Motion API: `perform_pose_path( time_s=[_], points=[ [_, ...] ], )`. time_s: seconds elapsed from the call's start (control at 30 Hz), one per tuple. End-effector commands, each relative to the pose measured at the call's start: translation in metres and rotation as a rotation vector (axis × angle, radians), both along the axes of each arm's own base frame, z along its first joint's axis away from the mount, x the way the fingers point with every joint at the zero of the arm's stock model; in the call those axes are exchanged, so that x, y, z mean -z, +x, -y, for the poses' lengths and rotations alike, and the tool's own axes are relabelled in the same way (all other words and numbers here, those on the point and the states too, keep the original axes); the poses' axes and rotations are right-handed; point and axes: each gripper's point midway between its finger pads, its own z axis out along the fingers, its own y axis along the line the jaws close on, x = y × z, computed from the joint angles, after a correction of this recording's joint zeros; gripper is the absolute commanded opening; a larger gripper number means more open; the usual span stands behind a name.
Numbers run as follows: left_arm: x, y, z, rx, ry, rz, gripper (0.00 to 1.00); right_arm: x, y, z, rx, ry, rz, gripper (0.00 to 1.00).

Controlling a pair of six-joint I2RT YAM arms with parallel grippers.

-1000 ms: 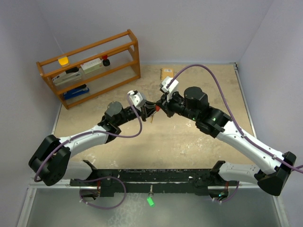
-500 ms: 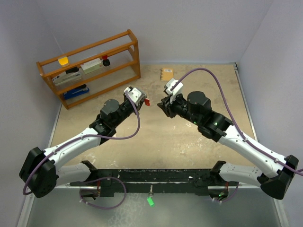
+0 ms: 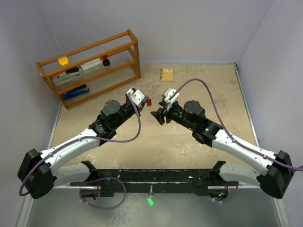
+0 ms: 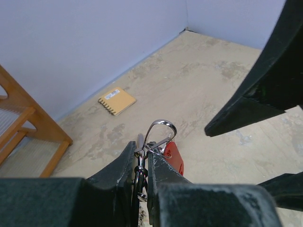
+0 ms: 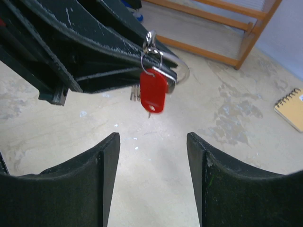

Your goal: Remove the keys from the keyring

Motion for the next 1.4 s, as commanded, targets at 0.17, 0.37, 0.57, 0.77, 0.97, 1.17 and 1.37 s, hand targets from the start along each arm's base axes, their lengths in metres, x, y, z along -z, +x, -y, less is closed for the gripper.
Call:
perform_pose_path(
  time_s=[0.17,0.37,0.57,0.77,0.97,1.17,1.37],
  points=[
    [-0.053,-0.032,0.02,0.157,-0.09,0.1,0.0,-0.057,-0.008,-0.015,-0.081,0.199,0.172,0.65],
    [-0.063,-0.041,0.023,0.197,-0.118,0.111,0.0,-0.056,-0.006,-0.014,-0.073,0.197,0.17,0.66],
    [-0.067,-0.044,0.024,0.207,-0.143,0.116,0.0,-0.058,-0.004,-0.016,-0.069,0.203,0.166,0.64],
    [-0.071,-0.045,0.023,0.202,-0.161,0.122,0.0,-0.054,0.001,-0.021,-0.064,0.198,0.146,0.52],
    [-0.066,-0.042,0.023,0.185,-0.164,0.12,0.0,-0.057,0.001,-0.024,-0.074,0.208,0.144,0.45],
    [-0.059,-0.036,0.02,0.151,-0.156,0.111,0.0,-0.064,-0.004,-0.024,-0.091,0.221,0.145,0.46],
    [-0.057,-0.032,0.017,0.12,-0.151,0.111,0.0,-0.07,-0.009,-0.02,-0.099,0.225,0.148,0.49]
  ],
)
